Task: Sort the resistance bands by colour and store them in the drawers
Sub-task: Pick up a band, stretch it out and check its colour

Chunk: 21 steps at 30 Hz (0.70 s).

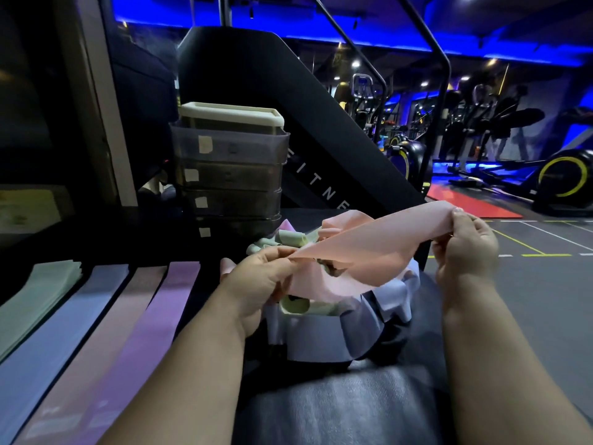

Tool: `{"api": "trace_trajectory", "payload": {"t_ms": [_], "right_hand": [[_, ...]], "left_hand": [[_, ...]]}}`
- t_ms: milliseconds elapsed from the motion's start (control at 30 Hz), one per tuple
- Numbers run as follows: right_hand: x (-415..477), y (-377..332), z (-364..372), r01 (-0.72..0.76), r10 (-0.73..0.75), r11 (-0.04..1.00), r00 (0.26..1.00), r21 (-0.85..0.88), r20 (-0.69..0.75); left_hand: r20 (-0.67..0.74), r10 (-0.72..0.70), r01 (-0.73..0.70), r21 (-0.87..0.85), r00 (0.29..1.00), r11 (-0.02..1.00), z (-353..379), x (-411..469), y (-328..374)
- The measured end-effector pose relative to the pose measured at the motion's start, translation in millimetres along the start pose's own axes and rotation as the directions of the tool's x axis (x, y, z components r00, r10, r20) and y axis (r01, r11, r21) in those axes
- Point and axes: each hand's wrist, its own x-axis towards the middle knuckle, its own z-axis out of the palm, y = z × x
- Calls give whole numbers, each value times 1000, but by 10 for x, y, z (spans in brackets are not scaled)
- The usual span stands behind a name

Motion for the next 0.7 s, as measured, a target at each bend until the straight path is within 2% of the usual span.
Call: {"api": "trace_trajectory", "payload": {"t_ms": [67,167,267,367,467,600,700], "right_hand": [[23,9,-3,-7,7,1000,1000,-16,-27],[83,21,-35,-17,17,1000,998,2,-63],[134,37,-83,-36,38,999,995,16,-93],[164,24,-115,-52,62,996,989,73,-133],[192,2,-152,-61,71,996,984,66,-165],[234,32,-184,-42,30,996,987,-75,-155],[260,56,-210,-1,-18,991,990,-137,-137]], "left_hand": [[98,-3,8,-59,995,998,14,-72,66],[159,0,0,-4,987,1000,3,-124,96],[241,32,-27,-25,970,999,21,-149,124],[256,88,-120,113,963,986,8,-110,94],[146,153,-195,343,977,919,-18,-73,42],[-5,213,-182,502,977,845,-7,-51,21],[-107,298,-195,544,949,816,-2,-67,36]]}}
